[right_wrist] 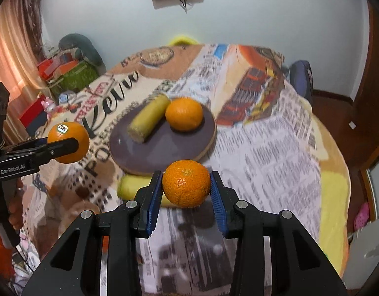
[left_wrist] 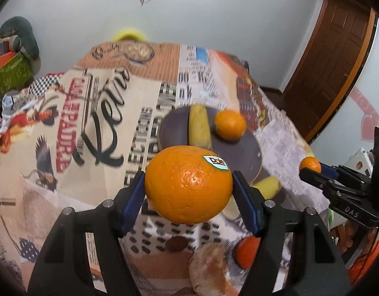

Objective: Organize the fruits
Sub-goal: 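Carry the Dole orange with the left tool while the right tool lowers the tangerine onto the plate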

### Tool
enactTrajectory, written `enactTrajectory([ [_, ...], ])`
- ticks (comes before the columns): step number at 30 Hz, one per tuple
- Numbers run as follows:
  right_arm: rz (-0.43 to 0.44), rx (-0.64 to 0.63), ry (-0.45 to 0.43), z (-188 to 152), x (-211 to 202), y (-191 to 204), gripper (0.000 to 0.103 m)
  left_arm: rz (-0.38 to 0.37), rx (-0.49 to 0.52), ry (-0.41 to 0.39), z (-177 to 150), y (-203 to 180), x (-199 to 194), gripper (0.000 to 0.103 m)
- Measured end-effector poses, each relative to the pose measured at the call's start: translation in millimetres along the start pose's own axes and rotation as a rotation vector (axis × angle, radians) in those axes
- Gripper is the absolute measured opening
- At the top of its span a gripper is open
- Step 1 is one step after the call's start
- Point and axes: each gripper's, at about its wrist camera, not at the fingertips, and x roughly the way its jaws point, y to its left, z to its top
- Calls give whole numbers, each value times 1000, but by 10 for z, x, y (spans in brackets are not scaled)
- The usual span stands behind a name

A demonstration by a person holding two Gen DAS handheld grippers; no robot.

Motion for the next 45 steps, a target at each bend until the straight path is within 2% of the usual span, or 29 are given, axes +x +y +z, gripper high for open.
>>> enactTrajectory([
  [7, 14, -39, -48, 246, 21, 80, 35, -17, 11, -30, 192, -79, 35, 69],
  [14, 34, -61, -54, 365, 189, 131, 35, -40, 19, 18, 185, -129, 307, 69],
  [22, 35, -51, -5, 377, 526, 56, 35, -69, 17, 82, 150, -159, 668, 69],
  [31, 41, -42, 53, 425, 867, -49, 35, -86, 15, 83, 194, -140, 842, 69],
  [40, 43, -48, 89, 393, 1024, -49, 35, -22, 25, 109, 191, -81, 978, 69],
  [45, 47, -58, 106, 386, 1052, -28, 35, -26, 14, 113, 183, -65, 992, 69],
])
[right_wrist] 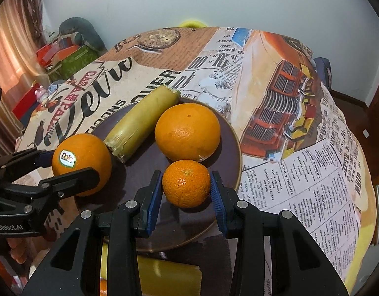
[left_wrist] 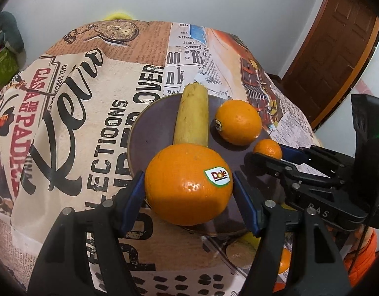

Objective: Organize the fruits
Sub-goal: 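Carry the Dole orange with the left tool while the right tool lowers the tangerine onto the plate, then open both tools on the plate and withdraw them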

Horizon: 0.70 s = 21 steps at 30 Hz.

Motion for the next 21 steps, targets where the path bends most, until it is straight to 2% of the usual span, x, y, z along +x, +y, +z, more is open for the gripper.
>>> enactTrajectory([
  [2, -6, -8, 13, 4, 10, 18, 38, 10, 16, 2, -8, -25, 2, 69],
  [4, -17, -14, 1, 5, -21, 31, 52, 19, 30, 3, -11, -54, -15, 69],
  [6, -25, -21, -27, 8, -103, 44, 57, 3, 34, -12, -3, -70, -86, 69],
  [13, -32, -21, -59, 9, -334, 69, 57, 18, 47, -73, 41, -124, -433, 69],
  [21, -40, -58, -82, -112, -640, 245, 57, 57, 45, -122, -58, -107, -827, 70],
])
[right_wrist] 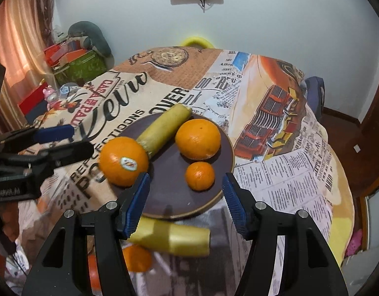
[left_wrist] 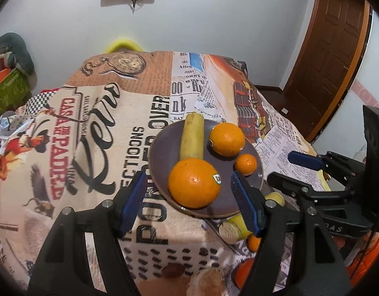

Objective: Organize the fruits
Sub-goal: 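Open both tools on the plate and withdraw them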

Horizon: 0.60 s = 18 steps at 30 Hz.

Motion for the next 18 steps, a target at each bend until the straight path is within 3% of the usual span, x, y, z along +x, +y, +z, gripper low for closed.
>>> enactTrajectory([
  [6, -12, -34, 1, -126, -98, 148, 69, 25, -1, 8, -162, 78, -175, 71],
  [18, 1, -83, 122, -360, 323, 471, 70, 54, -57, 110, -651, 313, -123, 71],
])
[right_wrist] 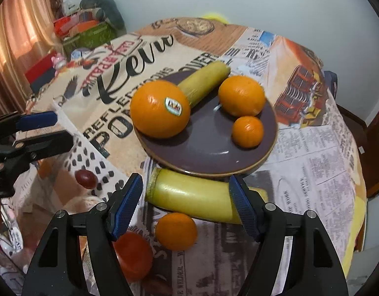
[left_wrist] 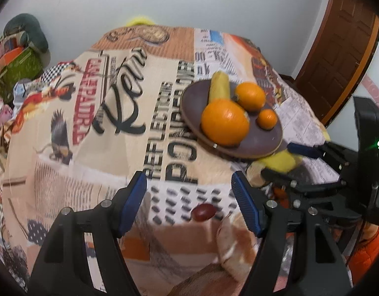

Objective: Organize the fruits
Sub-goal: 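Open both tools on the plate and withdraw them, then grasp the plastic-wrapped bread roll with the left tool while the right tool approaches the pale squash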

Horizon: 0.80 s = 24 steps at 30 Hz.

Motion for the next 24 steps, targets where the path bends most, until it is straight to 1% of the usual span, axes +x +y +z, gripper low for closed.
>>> enactTrajectory([
  [2, -20, -11, -4, -16, 2, 5, 70, 0, -7, 16, -42, 20, 31, 71],
  [5, -4, 0, -8, -17, -13, -37, 70, 2, -8, 35, -112, 24, 56, 71],
  [9, -21, 25, -9, -73, -62, -133, 70, -12, -4, 54, -199, -26, 49, 71],
  [14, -52, 90, -8, -155, -136, -377, 70, -21, 7, 70, -276, -130, 48, 71],
  [17, -66, 128, -4, -228, -189, -543, 68, -22, 20, 83, -325, -202, 46, 71],
  [21, -84, 184, 28, -384, -237, -764, 68, -26, 32, 101, -423, -285, 47, 71],
  [24, -81, 206, 23, -467, -319, -818, 68, -28, 40, 112, -511, -345, 57, 71],
])
